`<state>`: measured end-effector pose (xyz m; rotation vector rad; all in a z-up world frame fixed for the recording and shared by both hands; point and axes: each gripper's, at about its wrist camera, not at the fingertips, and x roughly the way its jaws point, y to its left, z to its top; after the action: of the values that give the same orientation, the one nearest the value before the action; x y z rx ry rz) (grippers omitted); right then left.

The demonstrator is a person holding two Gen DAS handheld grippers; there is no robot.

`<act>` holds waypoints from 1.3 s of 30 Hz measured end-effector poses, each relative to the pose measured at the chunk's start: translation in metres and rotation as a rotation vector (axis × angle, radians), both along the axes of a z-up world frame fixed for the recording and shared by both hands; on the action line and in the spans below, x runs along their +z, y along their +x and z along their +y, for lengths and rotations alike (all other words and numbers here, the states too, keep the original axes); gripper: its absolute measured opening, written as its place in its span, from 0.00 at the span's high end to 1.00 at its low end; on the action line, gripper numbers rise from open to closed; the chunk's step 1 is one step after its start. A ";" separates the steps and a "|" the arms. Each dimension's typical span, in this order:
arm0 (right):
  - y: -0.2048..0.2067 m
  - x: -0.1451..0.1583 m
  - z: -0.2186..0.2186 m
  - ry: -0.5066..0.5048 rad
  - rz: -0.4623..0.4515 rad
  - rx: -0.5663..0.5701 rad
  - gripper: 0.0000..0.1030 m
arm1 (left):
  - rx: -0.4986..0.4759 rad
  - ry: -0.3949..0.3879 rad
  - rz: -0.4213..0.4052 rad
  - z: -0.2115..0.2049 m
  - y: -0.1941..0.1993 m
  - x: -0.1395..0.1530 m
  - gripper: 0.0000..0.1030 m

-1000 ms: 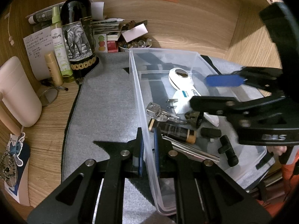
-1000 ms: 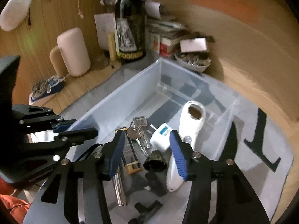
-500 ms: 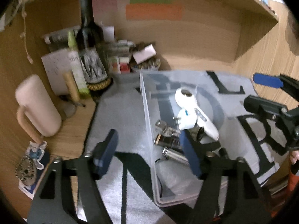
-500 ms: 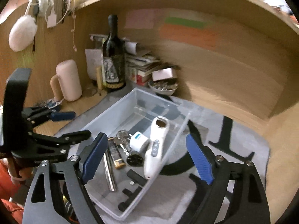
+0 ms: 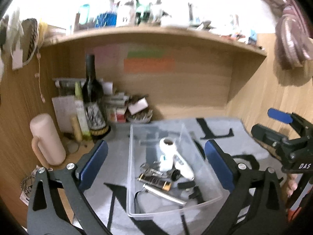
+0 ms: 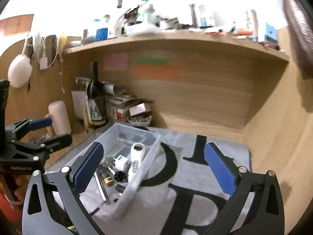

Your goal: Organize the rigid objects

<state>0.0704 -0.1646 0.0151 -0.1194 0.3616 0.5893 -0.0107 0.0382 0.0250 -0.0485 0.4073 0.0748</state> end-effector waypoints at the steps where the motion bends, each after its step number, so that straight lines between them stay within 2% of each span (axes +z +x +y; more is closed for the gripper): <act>1: -0.002 0.000 -0.004 0.011 0.001 -0.005 0.00 | 0.003 0.012 -0.025 -0.005 -0.004 0.002 0.01; 4: -0.005 -0.001 -0.014 0.051 0.017 -0.019 0.00 | 0.011 0.044 -0.078 -0.018 -0.015 0.007 0.00; 7: -0.005 -0.004 -0.021 0.073 0.032 -0.029 0.00 | 0.000 0.041 -0.092 -0.024 -0.019 0.007 0.00; 15: -0.011 -0.007 -0.030 0.087 0.040 -0.053 0.00 | -0.018 0.005 -0.094 -0.026 -0.020 0.002 0.00; 39: -0.007 -0.010 -0.028 0.080 0.062 -0.046 0.00 | -0.029 -0.004 -0.088 -0.024 -0.015 -0.002 0.00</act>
<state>0.0629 -0.1921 0.0055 -0.0155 0.3996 0.5617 -0.0258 0.0139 0.0226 -0.0493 0.3203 0.0433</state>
